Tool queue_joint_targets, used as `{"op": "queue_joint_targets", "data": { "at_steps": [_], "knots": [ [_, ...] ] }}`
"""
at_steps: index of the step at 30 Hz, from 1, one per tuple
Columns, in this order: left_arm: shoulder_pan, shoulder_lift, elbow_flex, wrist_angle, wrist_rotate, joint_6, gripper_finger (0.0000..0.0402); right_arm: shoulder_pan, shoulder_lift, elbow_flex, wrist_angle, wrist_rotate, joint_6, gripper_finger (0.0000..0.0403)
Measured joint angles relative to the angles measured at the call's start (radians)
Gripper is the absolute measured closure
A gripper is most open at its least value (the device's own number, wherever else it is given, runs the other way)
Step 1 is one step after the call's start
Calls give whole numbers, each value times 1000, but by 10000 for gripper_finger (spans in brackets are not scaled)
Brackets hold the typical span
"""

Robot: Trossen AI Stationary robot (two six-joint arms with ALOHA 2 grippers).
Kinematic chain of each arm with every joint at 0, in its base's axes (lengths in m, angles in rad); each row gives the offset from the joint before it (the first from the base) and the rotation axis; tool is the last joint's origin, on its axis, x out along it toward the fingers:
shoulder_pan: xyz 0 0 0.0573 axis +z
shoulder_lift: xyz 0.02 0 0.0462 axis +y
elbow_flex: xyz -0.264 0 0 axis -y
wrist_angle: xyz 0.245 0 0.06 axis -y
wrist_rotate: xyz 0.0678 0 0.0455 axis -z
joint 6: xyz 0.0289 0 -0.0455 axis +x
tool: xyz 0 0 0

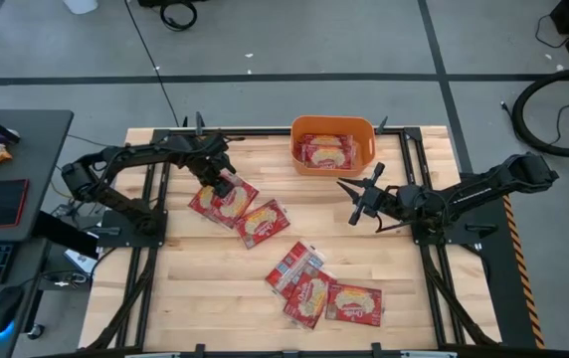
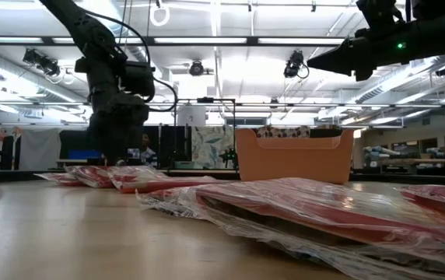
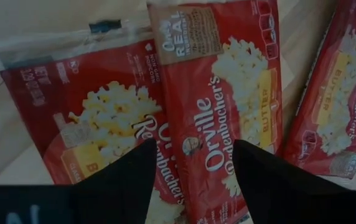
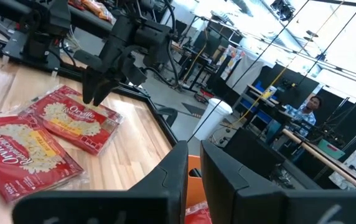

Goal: Sort popcorn bags into baskets
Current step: Put the popcorn bag into the bin

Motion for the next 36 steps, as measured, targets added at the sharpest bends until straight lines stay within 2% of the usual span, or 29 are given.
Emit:
{"op": "queue_joint_targets", "data": {
  "at_steps": [8, 15, 19, 26, 30, 36],
  "knots": [
    [-16, 102, 0, 49, -9, -3, 205, 0, 0, 0, -1, 0, 0, 355],
    [-54, 141, 5, 81, 45, -3, 211, -4, 0, 0, -4, 0, -3, 355],
    [-73, 142, 4, 73, 43, -23, 254, -4, 0, 0, -3, 1, -3, 355],
    [-98, 146, 23, 46, 44, -26, 384, -5, 0, 0, 2, 2, -6, 355],
    [-98, 148, 85, -22, 53, 3, 391, -5, 0, 0, 2, 3, -6, 355],
    [-100, 148, 266, -134, 41, 64, 397, -5, 0, 0, 2, 4, -6, 355]
  ]
}}
